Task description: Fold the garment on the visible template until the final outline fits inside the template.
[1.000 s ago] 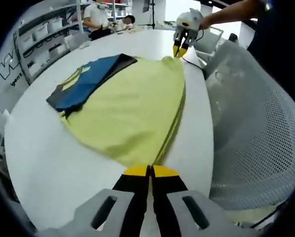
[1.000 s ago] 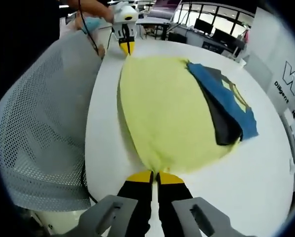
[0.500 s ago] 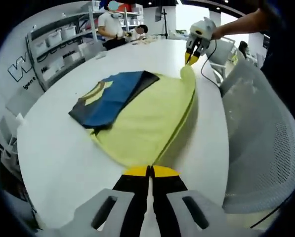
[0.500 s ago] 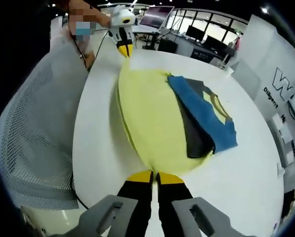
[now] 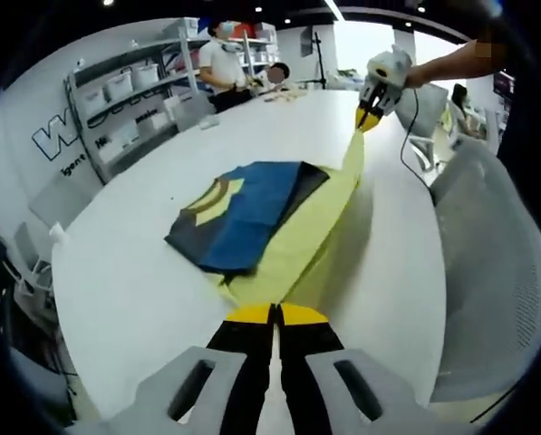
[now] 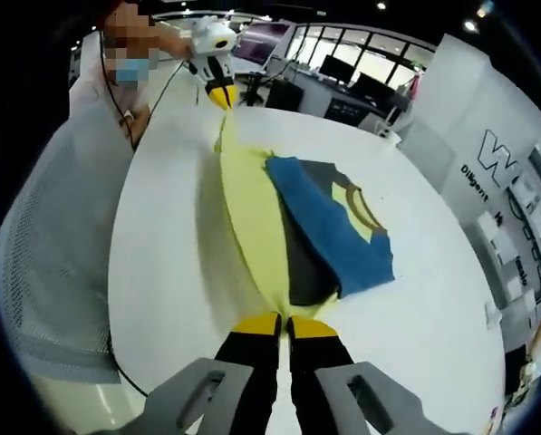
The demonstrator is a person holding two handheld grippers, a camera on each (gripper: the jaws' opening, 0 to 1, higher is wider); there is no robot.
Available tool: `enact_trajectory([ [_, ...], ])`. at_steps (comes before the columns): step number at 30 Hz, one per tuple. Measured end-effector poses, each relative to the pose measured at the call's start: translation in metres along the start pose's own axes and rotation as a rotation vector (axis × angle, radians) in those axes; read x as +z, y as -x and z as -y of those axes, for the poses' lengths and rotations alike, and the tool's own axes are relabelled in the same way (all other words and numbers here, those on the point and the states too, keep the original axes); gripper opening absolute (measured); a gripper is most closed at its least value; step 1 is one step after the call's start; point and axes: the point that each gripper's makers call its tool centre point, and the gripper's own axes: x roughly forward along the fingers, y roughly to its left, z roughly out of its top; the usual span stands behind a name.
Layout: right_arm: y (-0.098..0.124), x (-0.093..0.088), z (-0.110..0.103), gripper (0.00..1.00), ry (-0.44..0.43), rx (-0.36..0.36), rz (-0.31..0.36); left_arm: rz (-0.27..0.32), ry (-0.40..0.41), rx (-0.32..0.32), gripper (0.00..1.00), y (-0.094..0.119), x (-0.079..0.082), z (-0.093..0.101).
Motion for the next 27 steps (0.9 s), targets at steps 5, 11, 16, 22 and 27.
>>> enact_trajectory([
  [5, 0.005, 0.008, 0.016, 0.00, 0.012, -0.027, 0.004, 0.031, -0.011, 0.034, 0.05, 0.001, 0.018, -0.017],
  [11, 0.010, 0.018, 0.039, 0.00, 0.002, -0.070, 0.020, 0.067, 0.009, 0.083, 0.05, 0.004, 0.038, -0.041],
  [16, 0.014, 0.025, 0.055, 0.00, -0.003, -0.092, 0.028, 0.087, 0.015, 0.112, 0.05, 0.003, 0.055, -0.058],
  [22, 0.017, 0.035, 0.081, 0.00, -0.008, -0.130, 0.036, 0.099, 0.022, 0.150, 0.05, 0.003, 0.069, -0.077],
  [27, 0.017, 0.041, 0.099, 0.00, -0.036, -0.159, 0.047, 0.107, 0.037, 0.167, 0.05, 0.002, 0.075, -0.089],
])
